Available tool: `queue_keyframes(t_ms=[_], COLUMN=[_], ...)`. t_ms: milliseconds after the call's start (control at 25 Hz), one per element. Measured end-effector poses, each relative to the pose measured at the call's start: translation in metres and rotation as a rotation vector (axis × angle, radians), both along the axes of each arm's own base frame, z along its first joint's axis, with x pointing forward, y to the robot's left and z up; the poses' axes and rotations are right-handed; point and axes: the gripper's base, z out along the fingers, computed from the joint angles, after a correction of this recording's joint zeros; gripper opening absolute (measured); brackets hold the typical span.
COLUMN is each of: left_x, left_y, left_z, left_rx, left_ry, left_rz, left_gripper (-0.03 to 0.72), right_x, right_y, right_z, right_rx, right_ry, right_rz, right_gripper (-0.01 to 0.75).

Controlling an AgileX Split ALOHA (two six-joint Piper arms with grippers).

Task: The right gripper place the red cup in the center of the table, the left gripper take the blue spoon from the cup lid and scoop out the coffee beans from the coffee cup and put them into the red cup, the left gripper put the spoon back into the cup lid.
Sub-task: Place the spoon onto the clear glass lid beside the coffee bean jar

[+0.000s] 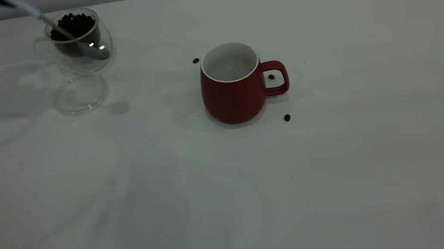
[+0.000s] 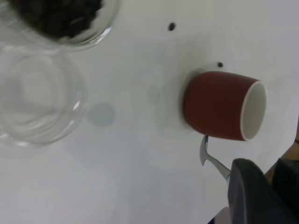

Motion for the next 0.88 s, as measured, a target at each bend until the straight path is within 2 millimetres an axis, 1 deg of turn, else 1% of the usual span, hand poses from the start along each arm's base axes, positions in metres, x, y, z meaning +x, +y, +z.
queue_keyframes(t_ms=[240,400,480,600,760,880], left_x=[-0.017,-0.027,-0.033,-0.037,-0.036,-0.032], left_y=[0.041,0.062,0.068,0.070,0.071,0.072], left_z=[-0.015,-0.022,-0.027,-0.033,-0.043,-0.053], left_rx=[-0.041,-0.085,-0.108,-0.116,-0.087,-0.096], left_ry=[0.008,-0.010,-0.021,-0.038,-0.055,-0.070], left_rz=[0.070,0.118,0.128,0.143,0.177,0.216], left_gripper=[0.122,0.122,0.122,0.122,0.122,0.122], right_x=[0.000,0.000,0.000,0.000,0.000,0.000], right_y=[0.000,0.000,0.000,0.000,0.000,0.000], right_z=[0.000,0.000,0.000,0.000,0.000,0.000], right_rx=[0.000,0.000,0.000,0.000,0.000,0.000], right_ry=[0.000,0.000,0.000,0.000,0.000,0.000], right_rz=[0.000,0.000,0.000,0.000,0.000,0.000], right_gripper=[0.239,0.239,0.239,0.239,0.239,0.239])
